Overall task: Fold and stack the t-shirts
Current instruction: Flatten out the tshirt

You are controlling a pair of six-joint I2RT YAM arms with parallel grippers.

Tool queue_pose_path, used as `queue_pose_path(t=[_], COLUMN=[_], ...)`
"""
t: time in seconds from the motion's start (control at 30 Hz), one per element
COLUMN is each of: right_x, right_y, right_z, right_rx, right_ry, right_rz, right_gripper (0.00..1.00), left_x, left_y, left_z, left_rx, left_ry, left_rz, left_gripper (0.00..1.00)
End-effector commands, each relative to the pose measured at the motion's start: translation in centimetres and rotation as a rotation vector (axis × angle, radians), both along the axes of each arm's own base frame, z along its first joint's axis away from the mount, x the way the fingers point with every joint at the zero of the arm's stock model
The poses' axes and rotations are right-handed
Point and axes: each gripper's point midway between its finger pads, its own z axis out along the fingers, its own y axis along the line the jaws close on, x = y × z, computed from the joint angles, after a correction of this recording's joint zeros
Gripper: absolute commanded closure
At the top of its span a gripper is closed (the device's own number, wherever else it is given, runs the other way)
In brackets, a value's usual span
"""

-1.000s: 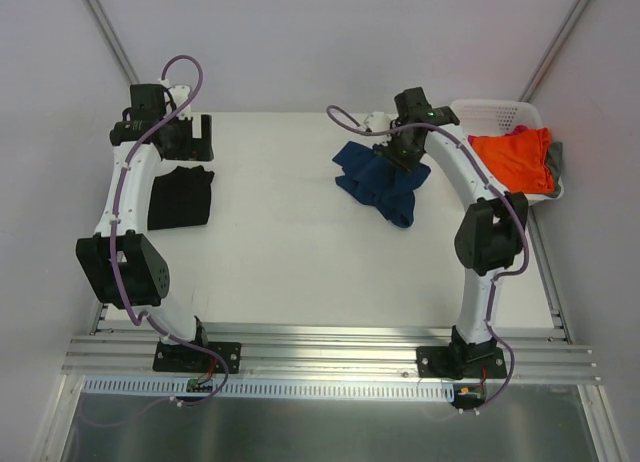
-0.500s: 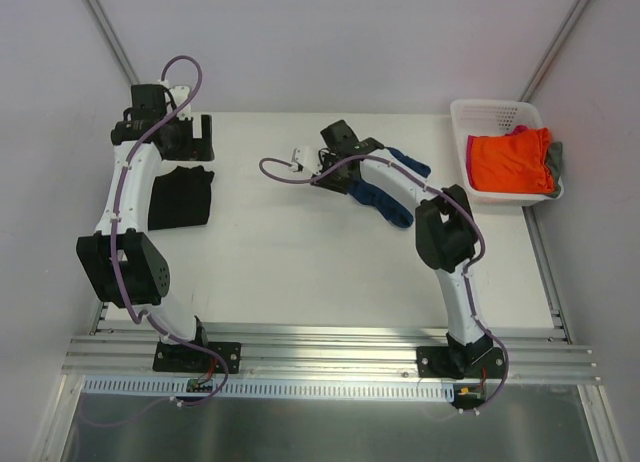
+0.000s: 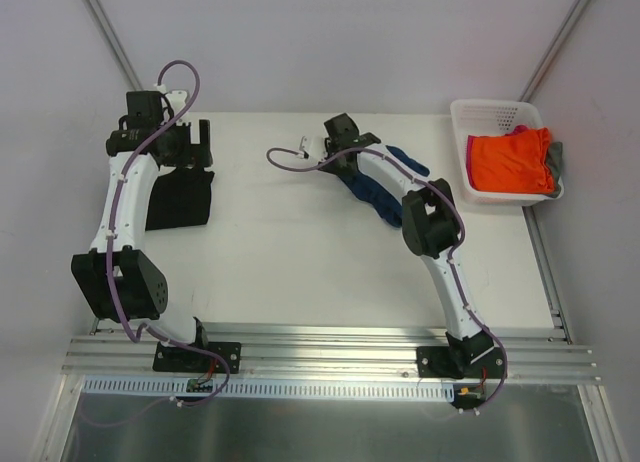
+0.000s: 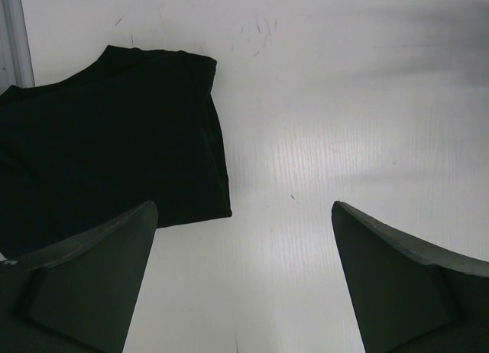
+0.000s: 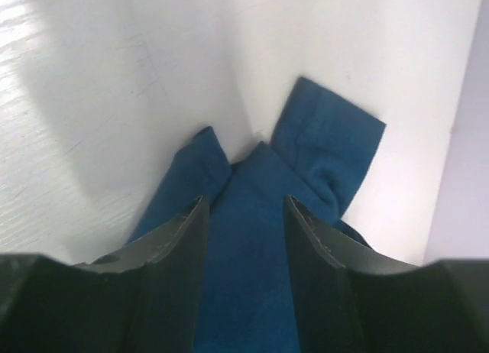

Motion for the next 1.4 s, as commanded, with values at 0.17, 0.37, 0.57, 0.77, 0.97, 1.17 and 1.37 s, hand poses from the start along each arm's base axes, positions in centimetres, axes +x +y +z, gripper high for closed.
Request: queue_pose_path(t=[0.17, 0.37, 0.57, 0.77, 0.97, 1.17, 1.37], right_x=[0.3, -1.1, -1.5, -0.3, 0.5, -1.1, -6.8], right_y=[-1.5, -3.3, -3.9, -4.2, -4.9, -7.3, -9.0], right_z=[3.7, 3.2, 3.1, 4.7, 11.5, 21.8, 29.7], right_rx=[-0.019, -0.027, -0.033, -0.018, 0.038, 0.154, 0.234], right_ry=[-0.057, 0.000, 0.009, -0.047, -0.185, -0.340, -0.415], right_rz=[-0.039, -0.090, -0.106, -0.153, -0.215, -0.309, -0.287], right_gripper=[0.61, 0.59, 0.60, 0.99, 0.99, 0.99, 1.00], left_x=[0.6, 1.2, 1.5, 1.4, 1.8, 4.1, 7.2], left_y=[-0.4, -0.6, -0.8, -0.8, -1.5, -3.8, -5.9], left_z=[0.7, 0.7, 0.6, 0.5, -0.8, -2.2, -2.1], left_rx=[-0.020, -0.040, -0.052, -0.049, -0.079, -0.104, -0.121], left_ry=[-0.021, -0.018, -0.016, -0.013, 0.019, 0.049, 0.035], left_rz=[0.004, 0.001, -0.001, 0.000, -0.014, -0.062, -0.104], left_gripper=[0.01, 0.01, 0.01, 0.01, 0.01, 0.01, 0.01])
